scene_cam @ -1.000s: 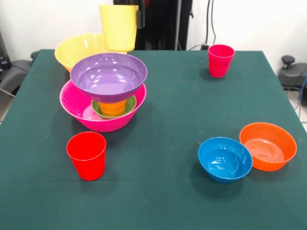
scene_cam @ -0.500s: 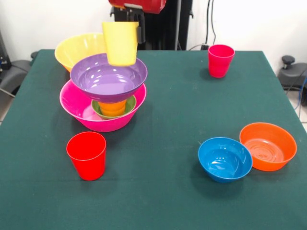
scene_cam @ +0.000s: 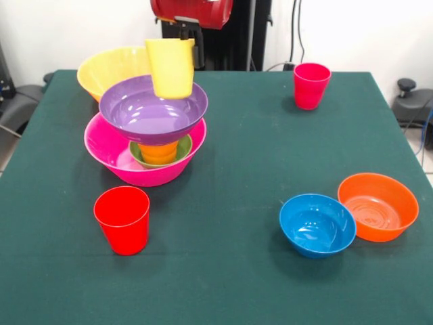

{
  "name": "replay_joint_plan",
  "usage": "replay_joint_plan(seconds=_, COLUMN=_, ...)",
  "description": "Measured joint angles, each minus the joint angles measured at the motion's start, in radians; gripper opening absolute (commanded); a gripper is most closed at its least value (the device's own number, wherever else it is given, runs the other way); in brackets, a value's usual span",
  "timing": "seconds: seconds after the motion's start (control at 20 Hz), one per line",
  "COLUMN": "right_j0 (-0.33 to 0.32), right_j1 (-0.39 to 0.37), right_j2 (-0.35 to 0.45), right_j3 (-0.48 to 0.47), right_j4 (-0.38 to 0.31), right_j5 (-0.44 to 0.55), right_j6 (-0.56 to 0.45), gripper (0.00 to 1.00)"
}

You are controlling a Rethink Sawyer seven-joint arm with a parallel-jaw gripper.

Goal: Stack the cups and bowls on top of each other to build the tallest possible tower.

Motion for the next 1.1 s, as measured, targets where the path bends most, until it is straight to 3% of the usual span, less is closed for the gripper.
replay_joint_plan(seconds=0.65, right_j0=-0.027, right_j1=0.009, right_j2=0.000, right_j3=0.048, right_j4=-0.050, right_j5=-0.048, right_j6=0.000, gripper=0.00)
replay_joint_plan(seconds=1.1, right_j0=-0.064, right_j1=0.091, right_j2=0.000, right_j3=0.072, right_j4=-0.087, right_j5=-0.141, right_j6=0.000, gripper=0.00)
